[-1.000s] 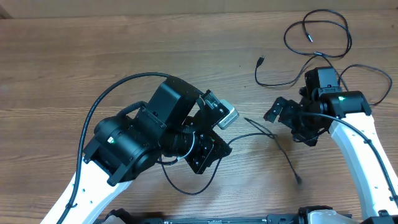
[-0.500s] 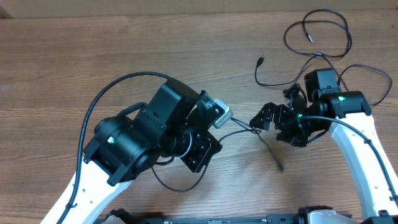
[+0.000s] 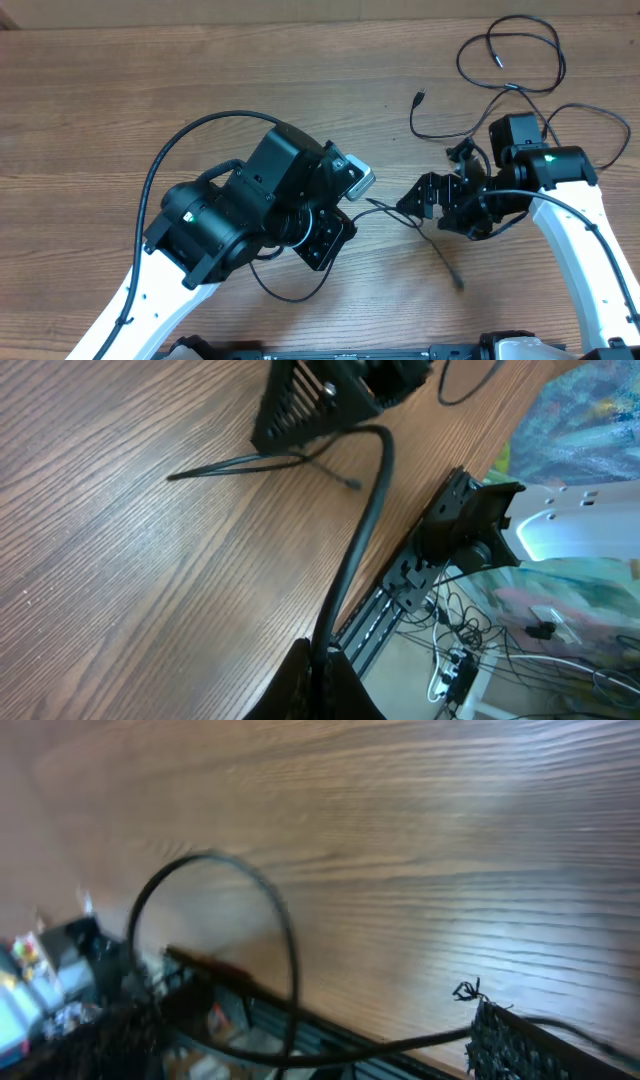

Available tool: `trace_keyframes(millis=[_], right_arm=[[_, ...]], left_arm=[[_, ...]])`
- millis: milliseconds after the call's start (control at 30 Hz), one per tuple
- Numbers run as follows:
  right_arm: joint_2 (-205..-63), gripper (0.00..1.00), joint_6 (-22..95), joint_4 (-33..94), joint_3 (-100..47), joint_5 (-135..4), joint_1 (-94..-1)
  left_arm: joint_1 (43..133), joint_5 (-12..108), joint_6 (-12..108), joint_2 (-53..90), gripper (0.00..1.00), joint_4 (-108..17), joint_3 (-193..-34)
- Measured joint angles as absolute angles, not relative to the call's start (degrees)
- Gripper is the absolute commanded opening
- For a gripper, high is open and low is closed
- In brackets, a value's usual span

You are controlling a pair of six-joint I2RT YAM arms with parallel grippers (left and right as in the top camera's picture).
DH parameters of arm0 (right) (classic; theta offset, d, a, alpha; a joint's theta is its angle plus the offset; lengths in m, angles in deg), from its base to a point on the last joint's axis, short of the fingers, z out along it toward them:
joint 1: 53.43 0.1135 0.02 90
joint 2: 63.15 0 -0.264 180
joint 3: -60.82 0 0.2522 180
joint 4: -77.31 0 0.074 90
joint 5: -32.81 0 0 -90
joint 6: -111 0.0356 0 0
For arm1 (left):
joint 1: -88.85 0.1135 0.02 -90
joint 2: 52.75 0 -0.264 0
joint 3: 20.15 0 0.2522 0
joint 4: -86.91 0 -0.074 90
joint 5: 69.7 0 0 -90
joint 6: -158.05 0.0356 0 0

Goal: Untangle cables

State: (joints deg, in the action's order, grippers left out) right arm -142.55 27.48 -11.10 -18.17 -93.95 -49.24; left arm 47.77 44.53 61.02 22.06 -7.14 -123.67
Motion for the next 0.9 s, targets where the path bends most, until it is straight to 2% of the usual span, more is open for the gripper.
trace_keyframes(millis=[333, 467, 600, 900], right_arm=[[-142.5, 1.00, 18.1, -12.2, -18.2, -100.2, -47.2], [-142.5, 0.98, 17.7, -12.2, -18.2, -98.5, -44.6], [-142.5, 0.88, 17.8, -11.6, -18.2, -96.2, -42.8], [-142.5, 0.88, 20.6, -10.0, -17.3, -91.6, -42.4]], left_arm=[[47.8, 44.9, 60.8, 22.1, 0.04, -8.8, -123.7], [47.8, 46.2, 60.7, 22.1, 0.04, -10.2, -123.7], [47.8, 47.0, 60.7, 22.1, 0.04, -10.2, -123.7], [47.8, 49.9, 60.7, 22.1, 0.04, -12.1, -123.7]])
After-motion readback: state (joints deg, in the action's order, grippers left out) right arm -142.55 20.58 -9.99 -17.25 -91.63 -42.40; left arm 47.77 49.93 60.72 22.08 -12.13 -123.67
